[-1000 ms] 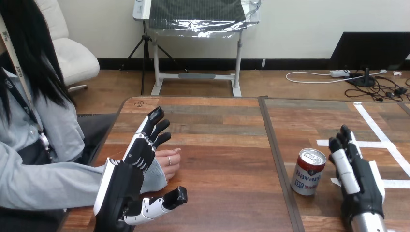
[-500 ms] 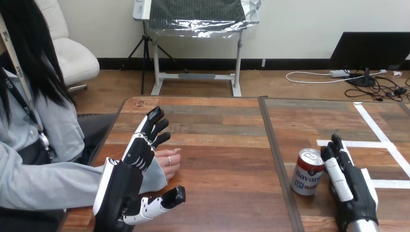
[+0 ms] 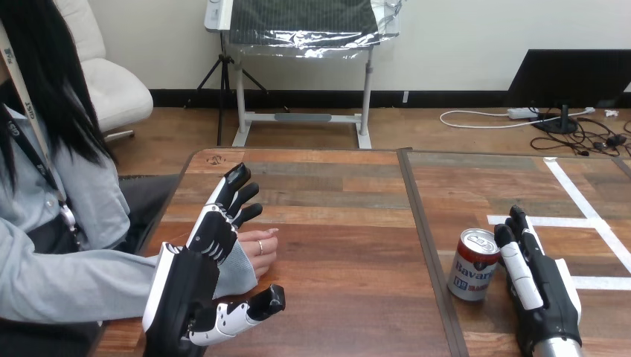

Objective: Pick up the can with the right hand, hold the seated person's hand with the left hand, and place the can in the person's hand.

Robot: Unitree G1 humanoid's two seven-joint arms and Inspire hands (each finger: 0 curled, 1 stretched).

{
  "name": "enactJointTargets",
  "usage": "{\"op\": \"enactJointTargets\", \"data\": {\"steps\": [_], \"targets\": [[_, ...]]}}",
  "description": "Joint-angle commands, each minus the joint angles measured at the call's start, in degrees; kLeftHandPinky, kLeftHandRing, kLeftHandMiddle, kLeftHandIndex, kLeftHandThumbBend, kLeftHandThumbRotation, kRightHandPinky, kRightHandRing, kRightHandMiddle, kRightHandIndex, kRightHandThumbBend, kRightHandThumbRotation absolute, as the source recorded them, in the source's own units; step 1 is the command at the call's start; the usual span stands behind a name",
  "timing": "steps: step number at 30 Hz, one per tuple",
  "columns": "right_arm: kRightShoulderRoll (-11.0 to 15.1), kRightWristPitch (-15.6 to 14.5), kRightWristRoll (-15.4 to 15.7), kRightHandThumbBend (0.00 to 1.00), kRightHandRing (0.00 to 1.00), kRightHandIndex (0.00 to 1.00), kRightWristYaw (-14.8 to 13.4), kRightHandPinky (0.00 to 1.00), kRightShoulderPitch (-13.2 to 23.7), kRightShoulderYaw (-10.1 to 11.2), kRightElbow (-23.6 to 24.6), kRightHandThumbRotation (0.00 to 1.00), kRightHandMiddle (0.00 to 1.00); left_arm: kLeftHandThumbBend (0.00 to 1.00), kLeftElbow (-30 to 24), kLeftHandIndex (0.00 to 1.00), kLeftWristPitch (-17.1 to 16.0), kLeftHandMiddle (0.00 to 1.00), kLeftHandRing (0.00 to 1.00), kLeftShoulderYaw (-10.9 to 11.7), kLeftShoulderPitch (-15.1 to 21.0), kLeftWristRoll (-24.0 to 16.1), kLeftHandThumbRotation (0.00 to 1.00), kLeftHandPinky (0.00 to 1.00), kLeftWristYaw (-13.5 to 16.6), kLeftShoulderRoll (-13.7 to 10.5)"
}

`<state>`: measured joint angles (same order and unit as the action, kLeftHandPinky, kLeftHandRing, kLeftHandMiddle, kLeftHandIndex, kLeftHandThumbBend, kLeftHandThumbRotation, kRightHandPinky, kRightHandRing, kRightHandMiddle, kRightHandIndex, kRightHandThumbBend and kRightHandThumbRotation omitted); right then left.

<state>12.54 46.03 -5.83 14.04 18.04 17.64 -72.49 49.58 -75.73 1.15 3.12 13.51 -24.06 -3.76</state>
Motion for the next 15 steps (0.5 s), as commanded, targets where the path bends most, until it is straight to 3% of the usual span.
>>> {"op": "enactJointTargets", "data": {"steps": [1, 15], "targets": [[-1.16, 0.69, 1.02, 1.00, 0.99, 1.00, -0.36, 0.97, 0.80, -1.27, 0.32, 0.80, 1.00, 1.00, -1.74, 0.93, -1.34, 0.94, 0.91, 0.50, 2.52, -0.38, 0.57, 0.84, 0.56, -0.06], [-2.20, -0.14, -0.12, 1.00, 1.00, 1.00, 1.90, 0.99, 0.78, -1.22, 0.24, 0.78, 1.00, 1.00, -1.60, 0.93, -1.66, 0.95, 0.92, -0.23, 2.48, 0.15, 0.56, 0.85, 0.35, -0.08]]}}
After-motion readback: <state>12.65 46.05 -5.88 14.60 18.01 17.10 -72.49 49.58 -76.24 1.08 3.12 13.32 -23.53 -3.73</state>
